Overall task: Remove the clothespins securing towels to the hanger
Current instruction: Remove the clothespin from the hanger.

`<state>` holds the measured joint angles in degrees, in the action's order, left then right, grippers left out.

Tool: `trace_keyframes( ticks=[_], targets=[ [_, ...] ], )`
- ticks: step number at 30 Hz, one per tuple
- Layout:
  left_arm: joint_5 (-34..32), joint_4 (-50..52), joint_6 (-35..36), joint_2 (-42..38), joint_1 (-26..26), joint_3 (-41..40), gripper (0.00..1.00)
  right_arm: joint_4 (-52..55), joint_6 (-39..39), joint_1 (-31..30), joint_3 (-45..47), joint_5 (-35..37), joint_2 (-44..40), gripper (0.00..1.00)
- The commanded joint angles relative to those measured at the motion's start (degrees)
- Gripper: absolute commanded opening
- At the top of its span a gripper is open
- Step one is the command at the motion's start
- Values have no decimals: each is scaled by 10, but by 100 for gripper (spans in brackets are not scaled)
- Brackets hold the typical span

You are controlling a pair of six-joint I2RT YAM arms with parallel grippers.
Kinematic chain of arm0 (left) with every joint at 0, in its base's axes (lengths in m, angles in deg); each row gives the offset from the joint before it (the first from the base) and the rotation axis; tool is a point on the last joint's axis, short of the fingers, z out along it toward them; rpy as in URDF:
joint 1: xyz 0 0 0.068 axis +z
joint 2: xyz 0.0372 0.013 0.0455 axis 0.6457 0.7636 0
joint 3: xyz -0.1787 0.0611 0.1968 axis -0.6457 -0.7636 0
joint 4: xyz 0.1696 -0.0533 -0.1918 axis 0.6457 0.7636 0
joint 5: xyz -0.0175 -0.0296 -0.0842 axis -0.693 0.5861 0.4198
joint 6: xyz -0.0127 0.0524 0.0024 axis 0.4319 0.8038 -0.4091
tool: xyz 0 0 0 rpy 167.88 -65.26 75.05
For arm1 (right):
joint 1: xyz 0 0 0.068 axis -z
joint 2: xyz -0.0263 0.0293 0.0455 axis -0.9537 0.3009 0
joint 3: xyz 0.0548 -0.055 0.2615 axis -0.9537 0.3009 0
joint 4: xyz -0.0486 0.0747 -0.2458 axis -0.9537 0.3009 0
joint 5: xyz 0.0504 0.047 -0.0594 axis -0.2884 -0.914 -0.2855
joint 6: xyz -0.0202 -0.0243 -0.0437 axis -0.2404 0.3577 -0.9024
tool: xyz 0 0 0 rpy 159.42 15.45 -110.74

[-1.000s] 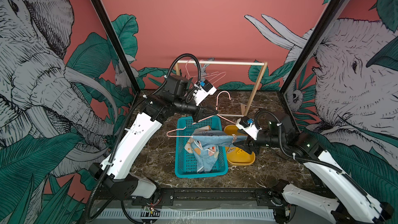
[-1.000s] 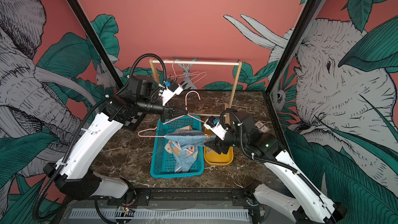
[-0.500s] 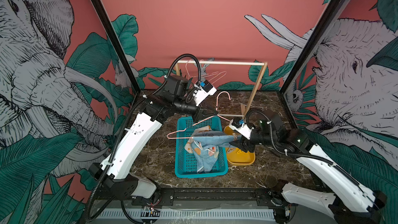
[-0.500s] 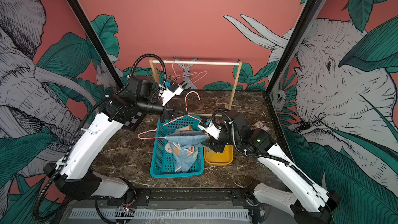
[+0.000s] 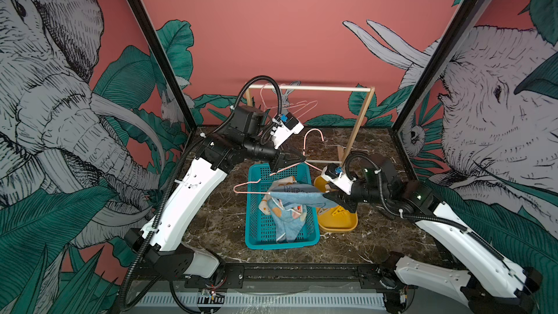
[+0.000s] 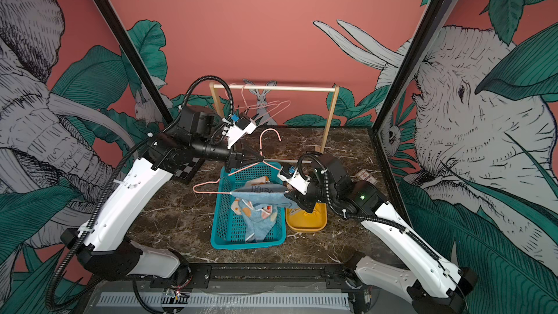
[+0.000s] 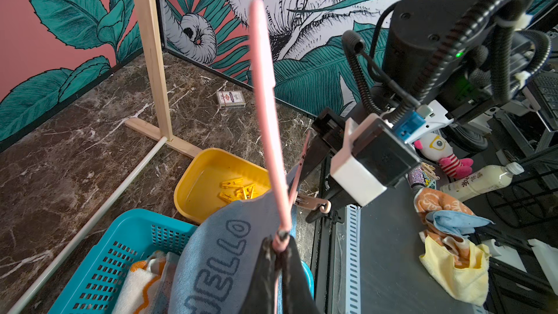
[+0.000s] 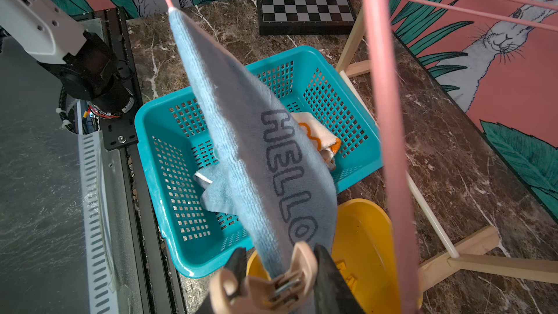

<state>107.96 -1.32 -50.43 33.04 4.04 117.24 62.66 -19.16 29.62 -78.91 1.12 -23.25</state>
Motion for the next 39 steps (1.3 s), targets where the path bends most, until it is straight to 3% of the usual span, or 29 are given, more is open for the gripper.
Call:
trace_keyframes(
  ticks=[1, 19, 30, 39],
  targets=[
    [15, 6, 11, -15, 1, 11, 0, -15, -3, -4, -17, -6, -5, 32],
    [1, 10, 16, -10, 1, 6, 0, -36, 11, -4, -30, -9, -12, 0],
    [-58, 12, 17, -7, 2, 4, 0, -56, 39, -4, -21, 23, -50, 0],
    [-178, -12, 1, -39, 2, 4, 0, -114, 119, -4, 123, 83, -136, 0]
  ],
)
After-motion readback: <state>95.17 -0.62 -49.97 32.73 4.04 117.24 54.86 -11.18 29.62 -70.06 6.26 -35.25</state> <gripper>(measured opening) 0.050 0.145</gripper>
